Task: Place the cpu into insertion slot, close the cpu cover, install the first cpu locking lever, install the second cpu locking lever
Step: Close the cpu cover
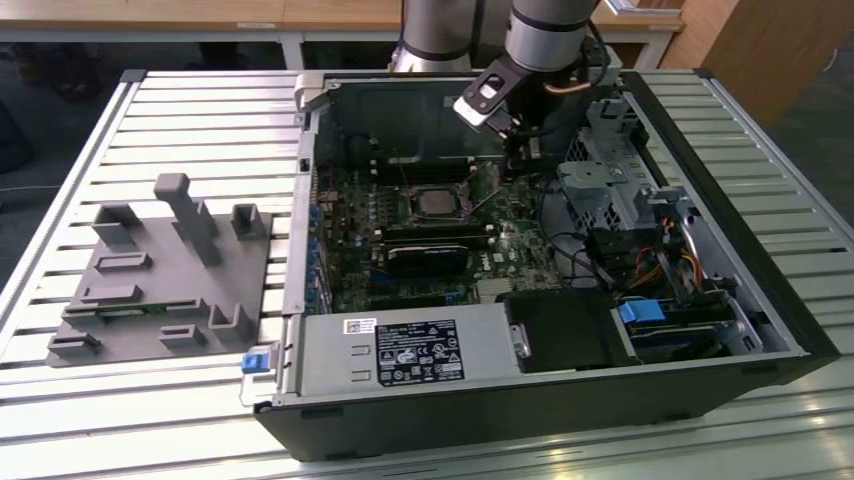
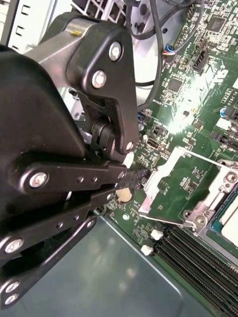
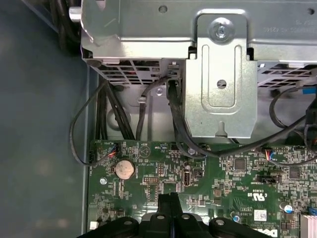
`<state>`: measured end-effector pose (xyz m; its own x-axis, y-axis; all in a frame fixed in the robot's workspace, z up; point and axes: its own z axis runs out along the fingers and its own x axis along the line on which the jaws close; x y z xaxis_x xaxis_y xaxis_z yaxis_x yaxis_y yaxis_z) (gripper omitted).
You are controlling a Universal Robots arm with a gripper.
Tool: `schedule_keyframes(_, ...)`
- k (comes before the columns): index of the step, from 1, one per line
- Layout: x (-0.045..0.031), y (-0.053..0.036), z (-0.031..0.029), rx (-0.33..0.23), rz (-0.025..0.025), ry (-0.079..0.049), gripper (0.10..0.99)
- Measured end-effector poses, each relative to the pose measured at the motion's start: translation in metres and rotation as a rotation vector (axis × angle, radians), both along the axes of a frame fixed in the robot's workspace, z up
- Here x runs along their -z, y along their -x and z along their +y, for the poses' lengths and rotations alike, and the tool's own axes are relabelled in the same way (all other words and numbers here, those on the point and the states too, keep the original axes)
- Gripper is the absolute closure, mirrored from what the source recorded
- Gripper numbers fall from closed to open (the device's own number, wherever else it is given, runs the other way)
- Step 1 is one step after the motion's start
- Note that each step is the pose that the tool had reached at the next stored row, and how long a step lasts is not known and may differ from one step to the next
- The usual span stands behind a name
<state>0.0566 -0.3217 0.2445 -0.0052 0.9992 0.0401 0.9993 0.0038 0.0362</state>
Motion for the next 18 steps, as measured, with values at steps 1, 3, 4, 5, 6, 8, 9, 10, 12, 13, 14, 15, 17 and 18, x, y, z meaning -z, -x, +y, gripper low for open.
schedule_keyframes(1,0.0002,0.0013,0.0000,0.000,0.0000,0.000,0.980)
schedule_keyframes(3,0.0004,0.0040,0.0000,0.000,0.0000,0.000,0.980)
schedule_keyframes(4,0.0005,0.0047,-0.0001,0.000,0.0000,0.000,0.980)
schedule_keyframes(5,0.0005,0.0047,0.0000,0.000,0.0000,0.000,0.980)
schedule_keyframes(6,0.0005,0.0047,0.0000,0.000,0.0000,0.000,0.980)
schedule_keyframes(8,0.0006,0.0048,0.0000,0.000,0.0000,0.000,0.980)
schedule_keyframes(9,0.0006,0.0052,0.0000,0.000,0.0000,0.000,0.980)
schedule_keyframes(10,0.0006,0.0055,0.0000,0.000,0.0000,0.000,0.980)
schedule_keyframes(12,0.0008,0.0062,0.0000,0.000,0.0000,0.000,0.980)
schedule_keyframes(13,0.0009,0.0065,0.0000,0.000,0.0000,0.000,0.980)
schedule_keyframes(14,0.0009,0.0065,0.0000,0.000,0.0000,0.000,0.980)
schedule_keyframes(15,0.0009,0.0067,0.0000,0.000,0.0000,0.000,0.980)
schedule_keyframes(17,0.0009,0.0073,0.0000,0.000,0.0000,0.000,0.980)
schedule_keyframes(18,0.0009,0.0077,0.0000,0.000,0.0000,0.000,0.980)
